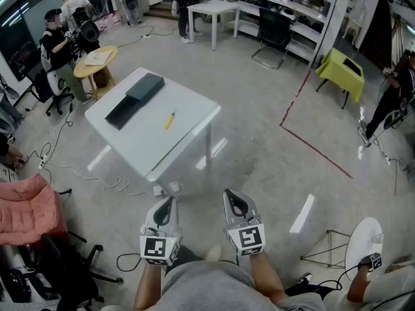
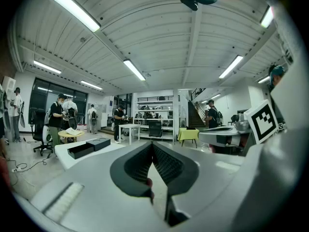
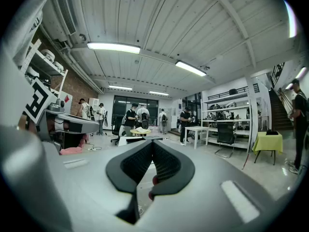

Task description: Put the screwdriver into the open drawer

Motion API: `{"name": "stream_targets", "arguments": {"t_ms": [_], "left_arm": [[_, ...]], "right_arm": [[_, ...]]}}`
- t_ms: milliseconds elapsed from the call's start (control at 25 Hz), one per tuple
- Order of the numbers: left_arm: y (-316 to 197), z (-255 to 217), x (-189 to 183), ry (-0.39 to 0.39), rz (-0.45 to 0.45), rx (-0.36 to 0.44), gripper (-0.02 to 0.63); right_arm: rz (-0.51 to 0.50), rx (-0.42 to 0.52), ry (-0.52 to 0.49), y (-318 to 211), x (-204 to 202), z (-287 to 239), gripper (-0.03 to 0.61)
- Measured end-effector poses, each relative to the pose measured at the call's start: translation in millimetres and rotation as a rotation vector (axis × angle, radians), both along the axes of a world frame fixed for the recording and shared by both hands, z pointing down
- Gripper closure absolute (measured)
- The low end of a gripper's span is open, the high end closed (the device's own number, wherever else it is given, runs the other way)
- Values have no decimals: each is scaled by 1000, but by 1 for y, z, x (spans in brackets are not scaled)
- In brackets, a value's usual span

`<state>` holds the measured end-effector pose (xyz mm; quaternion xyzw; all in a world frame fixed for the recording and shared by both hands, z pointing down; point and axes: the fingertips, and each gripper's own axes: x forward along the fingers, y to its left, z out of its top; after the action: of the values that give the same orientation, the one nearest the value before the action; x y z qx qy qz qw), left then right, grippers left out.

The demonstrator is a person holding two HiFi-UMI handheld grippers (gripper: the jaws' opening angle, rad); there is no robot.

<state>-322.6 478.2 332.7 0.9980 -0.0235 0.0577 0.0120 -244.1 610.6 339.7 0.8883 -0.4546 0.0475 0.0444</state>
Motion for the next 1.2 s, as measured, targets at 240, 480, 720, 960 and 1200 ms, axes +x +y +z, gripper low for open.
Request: {"name": "stream_targets", "arguments": {"t_ms": [240, 480, 720, 960, 1200], "left_arm": [[11, -1, -4, 8, 1, 5, 601], [23, 2, 3, -7, 18, 0, 601], [20, 5, 31, -18, 33, 10, 601], [-2, 6, 85, -19, 44, 12, 601], [-40, 3, 149, -6, 37, 2, 601]], "right_arm": [[-3, 0, 2, 11, -5, 1, 575], [5, 22, -21, 23, 0, 0, 575], [24, 12, -43, 21, 28, 9, 575], [34, 0, -54, 2, 75, 18, 575], [-9, -10, -45, -44, 132, 15, 575]]}}
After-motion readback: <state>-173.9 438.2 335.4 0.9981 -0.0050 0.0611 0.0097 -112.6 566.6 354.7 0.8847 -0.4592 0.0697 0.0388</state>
